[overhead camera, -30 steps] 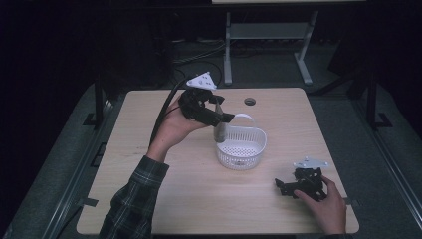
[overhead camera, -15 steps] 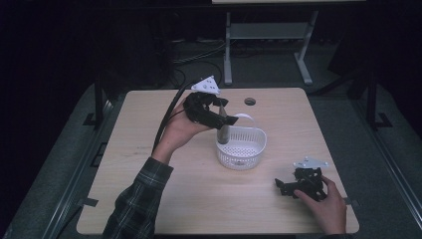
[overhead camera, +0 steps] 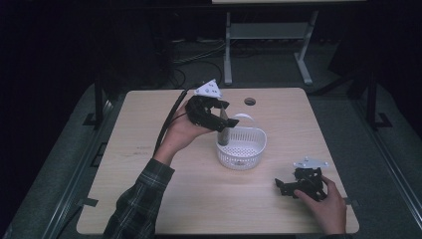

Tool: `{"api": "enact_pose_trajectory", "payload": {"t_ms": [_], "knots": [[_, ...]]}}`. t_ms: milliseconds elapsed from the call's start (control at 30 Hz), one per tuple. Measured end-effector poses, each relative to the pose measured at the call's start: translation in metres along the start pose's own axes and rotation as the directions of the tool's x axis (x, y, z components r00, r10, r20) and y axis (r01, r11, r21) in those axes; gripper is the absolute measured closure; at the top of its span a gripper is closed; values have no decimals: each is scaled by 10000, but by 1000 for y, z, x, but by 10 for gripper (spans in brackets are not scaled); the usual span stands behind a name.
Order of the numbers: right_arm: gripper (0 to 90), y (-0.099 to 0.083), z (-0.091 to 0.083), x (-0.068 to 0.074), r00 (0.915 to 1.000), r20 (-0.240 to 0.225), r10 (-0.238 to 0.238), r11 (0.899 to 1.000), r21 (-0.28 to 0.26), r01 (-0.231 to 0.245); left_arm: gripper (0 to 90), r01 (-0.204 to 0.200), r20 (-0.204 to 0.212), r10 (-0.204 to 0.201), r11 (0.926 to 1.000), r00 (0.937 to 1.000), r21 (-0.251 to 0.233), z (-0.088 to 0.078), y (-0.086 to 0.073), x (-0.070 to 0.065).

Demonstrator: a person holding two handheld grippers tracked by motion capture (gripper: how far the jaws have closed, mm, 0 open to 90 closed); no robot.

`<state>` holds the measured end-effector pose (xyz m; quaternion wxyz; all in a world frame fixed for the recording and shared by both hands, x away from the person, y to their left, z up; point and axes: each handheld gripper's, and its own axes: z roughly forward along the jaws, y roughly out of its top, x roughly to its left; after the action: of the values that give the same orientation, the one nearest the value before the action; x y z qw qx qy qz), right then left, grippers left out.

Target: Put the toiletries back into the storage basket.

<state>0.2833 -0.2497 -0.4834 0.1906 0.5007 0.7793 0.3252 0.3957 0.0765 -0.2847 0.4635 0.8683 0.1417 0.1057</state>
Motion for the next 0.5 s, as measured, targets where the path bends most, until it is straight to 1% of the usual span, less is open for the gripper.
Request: {"api": "enact_pose_trajectory", "payload": {"t_ms": [500], "knots": [[0,0,0,0,10000,0,-1,10000,0,1,296,70,-7,-70,9998,10000,181,10,-10,-1]]}}
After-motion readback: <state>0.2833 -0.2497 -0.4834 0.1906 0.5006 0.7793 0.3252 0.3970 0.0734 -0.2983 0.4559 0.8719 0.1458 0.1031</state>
